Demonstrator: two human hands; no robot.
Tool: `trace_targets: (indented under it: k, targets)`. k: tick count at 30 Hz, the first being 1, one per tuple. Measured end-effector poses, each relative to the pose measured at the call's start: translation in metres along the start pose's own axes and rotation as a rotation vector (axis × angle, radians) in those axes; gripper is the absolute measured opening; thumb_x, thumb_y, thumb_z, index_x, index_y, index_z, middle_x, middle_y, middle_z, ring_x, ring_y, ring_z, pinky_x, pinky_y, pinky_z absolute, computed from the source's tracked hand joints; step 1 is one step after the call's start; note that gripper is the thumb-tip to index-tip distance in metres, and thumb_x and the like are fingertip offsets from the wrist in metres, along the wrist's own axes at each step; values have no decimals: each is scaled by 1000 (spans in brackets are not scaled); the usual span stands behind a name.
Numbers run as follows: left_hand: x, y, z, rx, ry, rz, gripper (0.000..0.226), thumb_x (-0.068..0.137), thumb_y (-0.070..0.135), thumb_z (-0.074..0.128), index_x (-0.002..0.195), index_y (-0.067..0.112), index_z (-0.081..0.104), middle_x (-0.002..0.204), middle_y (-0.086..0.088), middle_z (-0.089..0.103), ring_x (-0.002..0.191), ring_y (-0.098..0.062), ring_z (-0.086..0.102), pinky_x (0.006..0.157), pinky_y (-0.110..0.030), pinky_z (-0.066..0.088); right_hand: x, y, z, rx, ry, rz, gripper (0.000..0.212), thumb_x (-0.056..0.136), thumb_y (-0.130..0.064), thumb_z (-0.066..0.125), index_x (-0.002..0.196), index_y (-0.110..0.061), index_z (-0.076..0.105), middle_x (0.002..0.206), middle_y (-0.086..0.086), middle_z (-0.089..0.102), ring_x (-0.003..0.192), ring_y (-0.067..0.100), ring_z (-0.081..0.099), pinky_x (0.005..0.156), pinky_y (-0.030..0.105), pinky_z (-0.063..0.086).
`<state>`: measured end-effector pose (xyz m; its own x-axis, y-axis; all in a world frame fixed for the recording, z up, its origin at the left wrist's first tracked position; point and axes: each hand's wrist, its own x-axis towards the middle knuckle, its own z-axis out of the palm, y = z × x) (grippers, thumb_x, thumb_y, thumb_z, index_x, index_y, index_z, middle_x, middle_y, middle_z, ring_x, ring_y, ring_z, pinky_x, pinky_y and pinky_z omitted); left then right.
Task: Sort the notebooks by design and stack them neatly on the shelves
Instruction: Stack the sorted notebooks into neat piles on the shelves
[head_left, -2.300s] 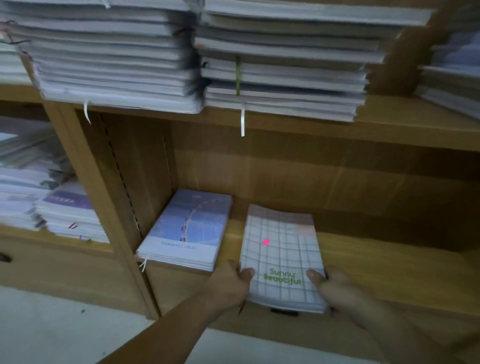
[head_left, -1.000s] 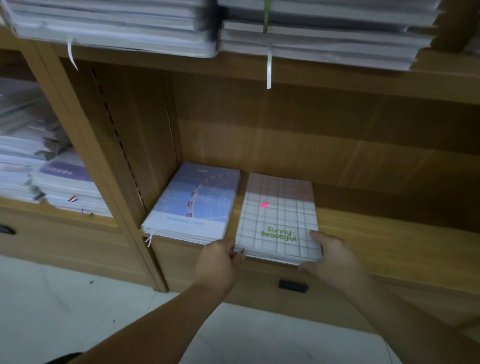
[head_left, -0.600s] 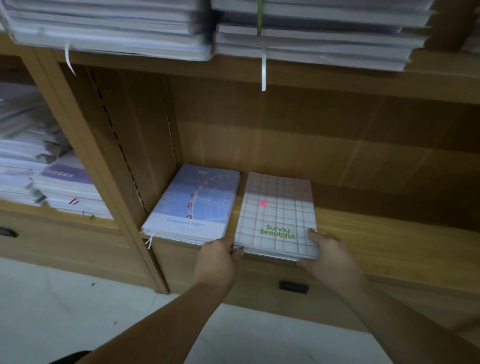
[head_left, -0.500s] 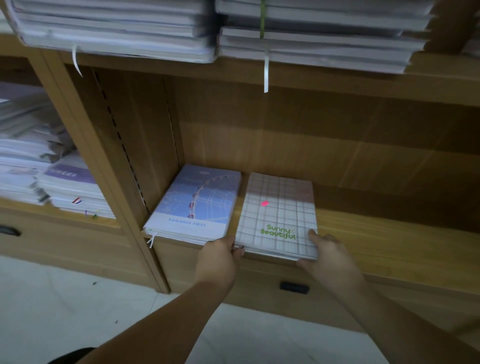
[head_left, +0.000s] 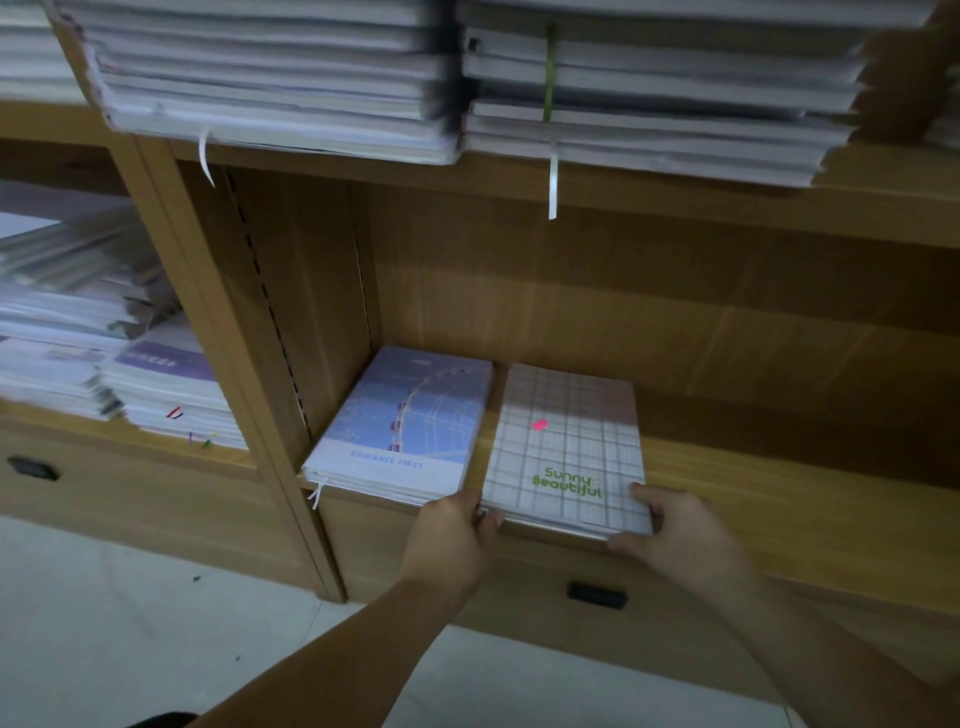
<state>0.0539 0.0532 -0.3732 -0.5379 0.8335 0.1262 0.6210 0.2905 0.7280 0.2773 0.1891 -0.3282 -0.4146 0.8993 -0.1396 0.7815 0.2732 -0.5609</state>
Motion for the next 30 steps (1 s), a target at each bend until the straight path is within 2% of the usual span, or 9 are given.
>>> trace_targets:
  k: [3,7,14,17,20,22,25,30]
  targets:
    - [1,1,1,43,-3,-9,43,93,29,66,62,21,37,55,6,45,60,-24,51,56,-31,30,-2,0,3,-35,23,7,84,75,-46,85,148,-22,51,139,-2,61,118,15,61,94,26,49]
    - [2,3,4,13,-26,-38,39,93,26,64,63,21,39,56,5,46,71,-32,62,58,-31,36,-3,-3,5,-45,33,-10,80,78,-43,84,148,-21,50,137,-3,63,118,15,61,90,23,47]
    - [2,2,3,10,-50,-21,23,92,27,60,74,17,50,64,-2,59,69,-30,62,63,-38,50,-5,0,2,-20,42,10,81,76,-42,86,147,-21,52,137,-4,63,116,13,61,89,21,47]
    - [0,3,3,24,-53,-23,21,91,27,60,75,18,50,66,-2,61,71,-30,64,63,-37,50,-5,1,3,-35,46,15,81,75,-44,86,146,-22,53,135,-3,64,116,14,61,93,24,49]
    - [-1,4,3,37,-58,-11,27,91,25,61,71,23,43,62,2,52,74,-32,63,61,-35,44,-4,-1,2,-36,36,16,81,75,-45,86,145,-21,54,137,-2,63,120,16,60,98,27,49]
    - [-1,4,1,50,-73,-4,25,91,25,61,73,23,44,60,5,49,75,-32,63,60,-33,42,-3,-2,0,-51,15,13,80,76,-44,85,145,-20,54,138,-1,63,122,16,59,99,25,48]
    - [-1,2,-2,59,-102,26,11,91,26,59,84,20,54,65,3,55,76,-30,64,64,-37,50,-2,-2,-2,-73,-2,11,76,77,-41,85,143,-18,56,138,-1,63,122,16,60,100,25,47]
    - [-2,0,-4,82,-108,38,8,90,28,58,89,21,55,74,-2,66,78,-26,65,67,-37,52,-3,0,-2,-101,-14,26,72,81,-39,82,144,-20,55,135,0,64,117,17,61,99,29,50]
